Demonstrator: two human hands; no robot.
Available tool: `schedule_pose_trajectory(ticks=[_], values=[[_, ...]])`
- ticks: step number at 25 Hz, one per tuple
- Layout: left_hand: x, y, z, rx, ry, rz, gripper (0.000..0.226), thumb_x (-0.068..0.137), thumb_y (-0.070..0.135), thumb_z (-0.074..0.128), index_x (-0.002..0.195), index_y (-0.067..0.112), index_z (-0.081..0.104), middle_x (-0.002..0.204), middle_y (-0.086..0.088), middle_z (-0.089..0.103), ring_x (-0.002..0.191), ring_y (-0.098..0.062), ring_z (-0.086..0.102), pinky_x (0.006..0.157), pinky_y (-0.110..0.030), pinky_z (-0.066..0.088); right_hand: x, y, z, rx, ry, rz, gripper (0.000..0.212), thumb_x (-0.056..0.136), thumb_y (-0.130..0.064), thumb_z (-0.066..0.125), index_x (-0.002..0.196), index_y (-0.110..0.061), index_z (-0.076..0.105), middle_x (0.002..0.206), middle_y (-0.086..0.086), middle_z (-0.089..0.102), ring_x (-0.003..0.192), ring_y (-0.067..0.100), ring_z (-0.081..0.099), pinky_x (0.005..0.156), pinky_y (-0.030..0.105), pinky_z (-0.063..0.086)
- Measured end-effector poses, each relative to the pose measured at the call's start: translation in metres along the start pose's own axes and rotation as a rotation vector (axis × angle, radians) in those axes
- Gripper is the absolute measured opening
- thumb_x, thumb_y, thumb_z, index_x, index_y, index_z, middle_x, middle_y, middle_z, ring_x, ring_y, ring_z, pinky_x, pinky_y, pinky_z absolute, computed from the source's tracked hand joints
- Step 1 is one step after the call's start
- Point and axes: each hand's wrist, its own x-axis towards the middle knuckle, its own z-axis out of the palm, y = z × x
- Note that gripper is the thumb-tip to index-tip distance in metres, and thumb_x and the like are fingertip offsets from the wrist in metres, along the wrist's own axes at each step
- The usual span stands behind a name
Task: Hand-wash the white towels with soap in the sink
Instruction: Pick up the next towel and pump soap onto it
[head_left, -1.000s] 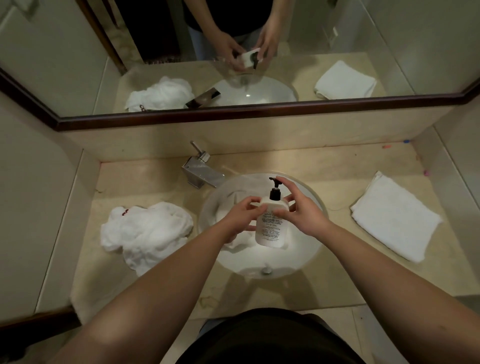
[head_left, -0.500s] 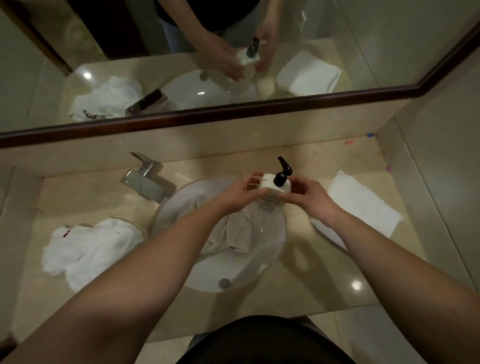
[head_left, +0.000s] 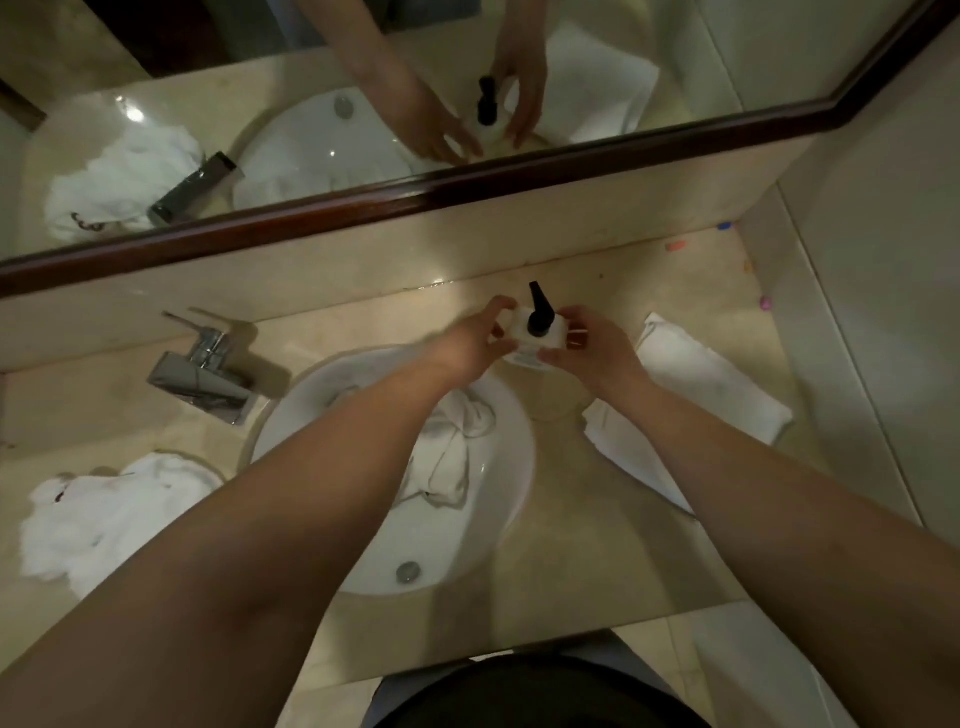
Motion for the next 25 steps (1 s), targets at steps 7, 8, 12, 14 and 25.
schedule_pose_trajectory(ticks=[7, 8, 12, 14, 25], values=[[0.012, -0.009, 0.022, -0.071, 0.080, -0.005, 0.051, 0.099, 0.026, 0.057, 0.146, 0.029, 0.039, 0.112, -0.010, 0.060, 0.090, -0.023, 0.064, 0.085, -0.036, 0.054, 0.001, 0.009, 0.003, 0.028, 0.021, -0.020, 0.049, 0.080, -0.026, 0.080, 0.122, -0.020, 0.056, 0.105, -0.008, 0.062, 0.099, 0.014, 0.063, 0.084, 0.023, 0.051], [0.011, -0.009, 0.022, -0.076, 0.086, -0.007, 0.051, 0.099, 0.026, 0.057, 0.147, 0.029, 0.039, 0.113, -0.010, 0.059, 0.091, -0.023, 0.063, 0.085, -0.036, 0.053, 0.001, 0.010, 0.004, 0.032, 0.022, -0.016, 0.050, 0.080, -0.025, 0.080, 0.123, -0.020, 0.056, 0.107, -0.007, 0.062, 0.100, 0.015, 0.063, 0.086, 0.024, 0.052], [-0.001, -0.005, 0.025, -0.078, 0.088, -0.019, 0.063, 0.098, 0.020, 0.060, 0.154, 0.028, 0.031, 0.128, -0.011, 0.055, 0.101, -0.021, 0.060, 0.085, -0.024, 0.043, -0.005, 0.016, 0.011, 0.018, 0.023, 0.033, 0.065, 0.080, -0.029, 0.081, 0.136, -0.017, 0.050, 0.122, -0.004, 0.060, 0.111, 0.013, 0.058, 0.094, 0.030, 0.050], [-0.010, -0.004, 0.029, -0.111, 0.083, -0.043, 0.069, 0.098, 0.021, 0.062, 0.156, 0.027, 0.026, 0.135, -0.012, 0.051, 0.109, -0.023, 0.059, 0.087, -0.024, 0.042, -0.014, 0.019, 0.018, 0.034, 0.060, 0.095, 0.072, 0.078, -0.036, 0.081, 0.139, -0.021, 0.046, 0.126, -0.006, 0.059, 0.113, 0.013, 0.058, 0.092, 0.029, 0.050], [-0.125, -0.085, 0.039, 0.053, 0.297, -0.347, 0.062, 0.101, 0.044, 0.047, 0.157, 0.027, 0.025, 0.137, -0.017, 0.049, 0.119, -0.034, 0.055, 0.094, -0.042, 0.048, -0.068, -0.001, 0.102, -0.465, 0.100, 0.106, 0.064, 0.090, -0.054, 0.059, 0.134, -0.008, 0.051, 0.128, 0.013, 0.062, 0.119, 0.034, 0.057, 0.098, 0.040, 0.042]])
